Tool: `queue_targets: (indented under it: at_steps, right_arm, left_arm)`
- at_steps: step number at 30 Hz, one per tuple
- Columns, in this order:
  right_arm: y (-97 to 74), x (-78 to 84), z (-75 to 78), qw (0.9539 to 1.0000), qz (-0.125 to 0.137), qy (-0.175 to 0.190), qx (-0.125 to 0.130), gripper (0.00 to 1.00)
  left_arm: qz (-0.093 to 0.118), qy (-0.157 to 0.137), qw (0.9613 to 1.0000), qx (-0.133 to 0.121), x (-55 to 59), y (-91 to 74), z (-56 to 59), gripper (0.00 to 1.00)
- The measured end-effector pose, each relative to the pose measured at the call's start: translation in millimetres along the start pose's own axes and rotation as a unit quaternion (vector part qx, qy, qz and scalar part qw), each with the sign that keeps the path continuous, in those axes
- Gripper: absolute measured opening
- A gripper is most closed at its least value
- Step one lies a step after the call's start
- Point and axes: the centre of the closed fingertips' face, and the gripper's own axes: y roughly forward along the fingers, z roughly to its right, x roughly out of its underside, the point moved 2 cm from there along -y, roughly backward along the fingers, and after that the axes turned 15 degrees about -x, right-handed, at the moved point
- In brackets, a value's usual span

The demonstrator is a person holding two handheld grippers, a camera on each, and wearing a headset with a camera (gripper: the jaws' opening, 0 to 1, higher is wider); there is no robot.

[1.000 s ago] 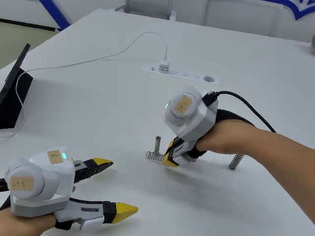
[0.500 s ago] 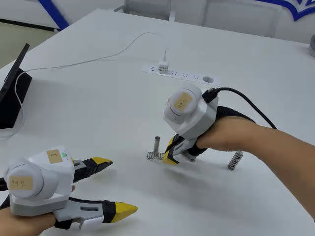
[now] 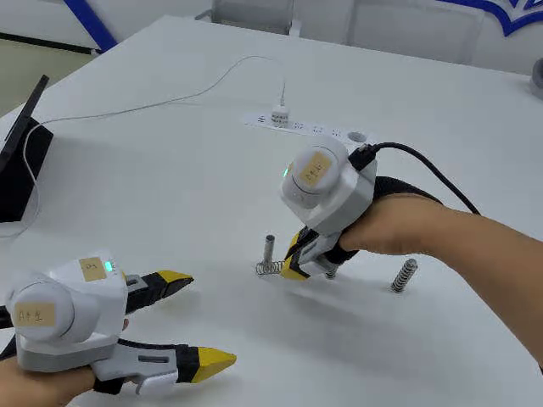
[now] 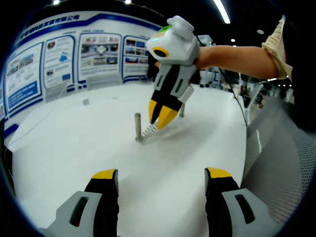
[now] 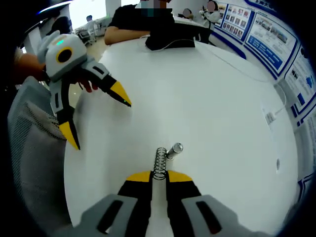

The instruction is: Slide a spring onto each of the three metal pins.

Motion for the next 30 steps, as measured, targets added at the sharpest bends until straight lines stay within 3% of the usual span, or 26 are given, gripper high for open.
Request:
queue_targets:
  at_steps: [30]
  right_arm:
    - [-12.3,-3.1,-3.2,0.9999,-0.008,-0.007,0.002,0.12]
  left_arm:
    - [0.003,0.003,1.0,0.002,-1.8,-0.6,2.0,0.72]
